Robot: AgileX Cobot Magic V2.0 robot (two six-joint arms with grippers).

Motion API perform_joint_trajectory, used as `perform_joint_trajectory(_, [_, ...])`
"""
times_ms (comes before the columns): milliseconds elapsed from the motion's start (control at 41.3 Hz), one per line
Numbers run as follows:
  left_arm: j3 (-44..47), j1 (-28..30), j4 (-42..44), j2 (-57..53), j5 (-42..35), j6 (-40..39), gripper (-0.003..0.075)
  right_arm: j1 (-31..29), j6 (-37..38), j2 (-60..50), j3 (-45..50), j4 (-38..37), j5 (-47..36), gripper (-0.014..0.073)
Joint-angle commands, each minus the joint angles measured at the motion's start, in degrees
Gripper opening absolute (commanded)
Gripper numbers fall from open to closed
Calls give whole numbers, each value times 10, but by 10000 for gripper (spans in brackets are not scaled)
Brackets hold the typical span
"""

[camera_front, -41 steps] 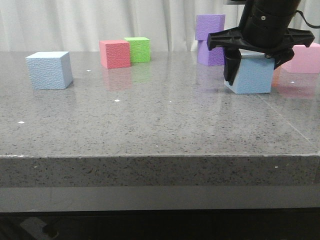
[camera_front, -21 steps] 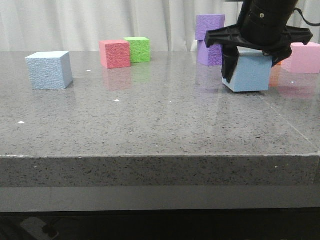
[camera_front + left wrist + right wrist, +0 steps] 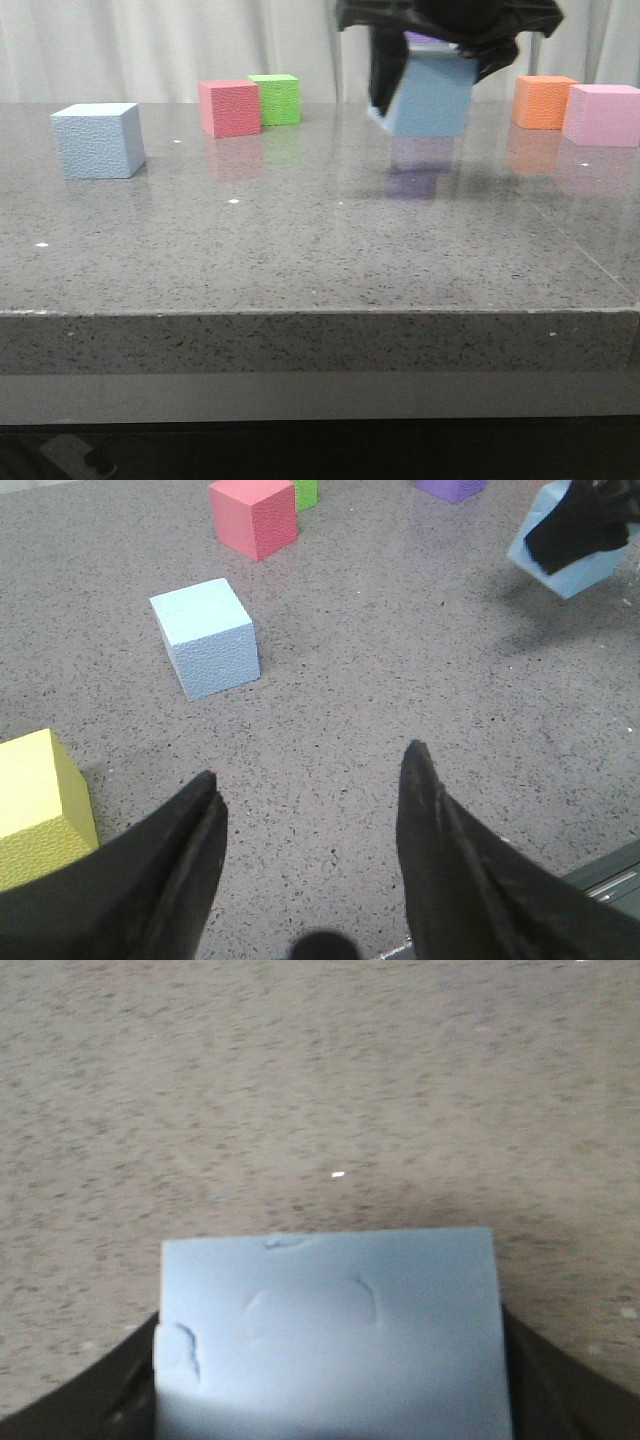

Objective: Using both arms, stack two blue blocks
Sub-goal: 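Lift the light-blue cube and carry it toward the table center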

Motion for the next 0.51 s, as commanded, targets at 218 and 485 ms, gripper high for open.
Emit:
perform_joint_trajectory(218, [-15, -4, -3, 2, -34, 2, 385, 49, 118, 61, -113, -107, 29, 332])
perform_joint_trajectory(485, [-15, -4, -3, 2, -34, 2, 385, 54, 194, 107, -144, -143, 34, 337])
